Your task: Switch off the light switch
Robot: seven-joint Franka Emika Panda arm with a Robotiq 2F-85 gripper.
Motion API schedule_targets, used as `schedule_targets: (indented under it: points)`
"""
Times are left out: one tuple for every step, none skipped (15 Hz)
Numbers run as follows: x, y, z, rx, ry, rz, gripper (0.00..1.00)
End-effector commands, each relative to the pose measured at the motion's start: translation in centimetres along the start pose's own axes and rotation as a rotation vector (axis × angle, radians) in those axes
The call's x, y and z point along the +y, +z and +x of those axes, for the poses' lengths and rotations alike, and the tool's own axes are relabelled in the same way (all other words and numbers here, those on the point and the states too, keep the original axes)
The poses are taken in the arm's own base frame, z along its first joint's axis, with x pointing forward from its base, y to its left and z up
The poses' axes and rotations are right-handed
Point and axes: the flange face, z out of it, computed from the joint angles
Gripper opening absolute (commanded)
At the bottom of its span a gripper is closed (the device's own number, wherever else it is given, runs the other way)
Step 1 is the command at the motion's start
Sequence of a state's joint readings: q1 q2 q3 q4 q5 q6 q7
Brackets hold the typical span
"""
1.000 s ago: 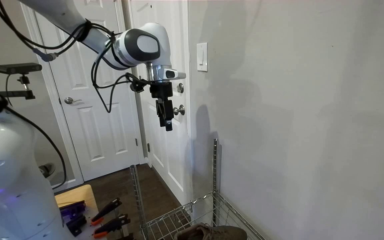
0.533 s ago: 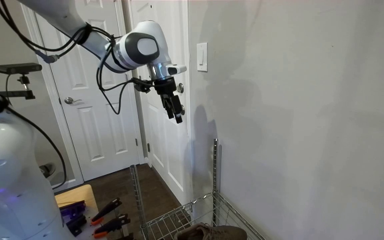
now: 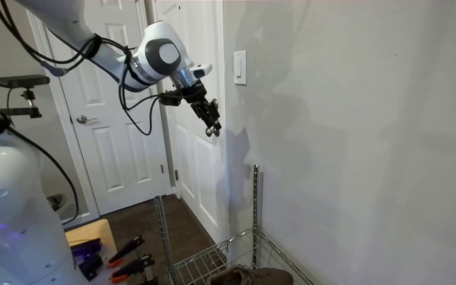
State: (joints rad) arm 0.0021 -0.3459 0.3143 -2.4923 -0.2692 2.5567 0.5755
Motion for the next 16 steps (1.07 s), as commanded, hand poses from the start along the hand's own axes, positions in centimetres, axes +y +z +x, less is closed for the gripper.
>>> schedule_targets:
  points:
    - [-0.8, -1.0, 0.4, 0.120, -0.016, 0.007, 0.34]
    - [-1.1, -1.2, 0.5, 0.153, -0.023, 0.013, 0.28]
    - [-1.3, -1.5, 0.7, 0.186, -0.031, 0.021, 0.21]
    - [-1.5, -1.7, 0.9, 0.222, -0.047, 0.028, 0.15]
    - [-1.6, -1.9, 1.0, 0.259, -0.060, 0.033, 0.08]
    - [-1.8, -2.1, 1.2, 0.297, -0.079, 0.038, 0.05]
    - [-1.9, -2.3, 1.4, 0.336, -0.093, 0.041, 0.02]
    - [-2.2, -2.5, 1.7, 0.367, -0.103, 0.043, 0.02]
    - [-2.4, -2.6, 2.1, 0.391, -0.108, 0.043, 0.00]
    - [-2.6, -2.8, 2.4, 0.410, -0.109, 0.040, 0.02]
    - [-2.9, -2.9, 2.6, 0.428, -0.114, 0.038, 0.02]
    - [-3.1, -3.2, 2.8, 0.443, -0.117, 0.034, 0.03]
    - [-3.4, -3.4, 2.9, 0.455, -0.116, 0.027, 0.04]
    - [-3.7, -3.6, 3.0, 0.466, -0.115, 0.023, 0.06]
    - [-4.0, -3.8, 3.1, 0.475, -0.117, 0.020, 0.05]
    - [-4.4, -4.1, 3.2, 0.488, -0.121, 0.019, 0.05]
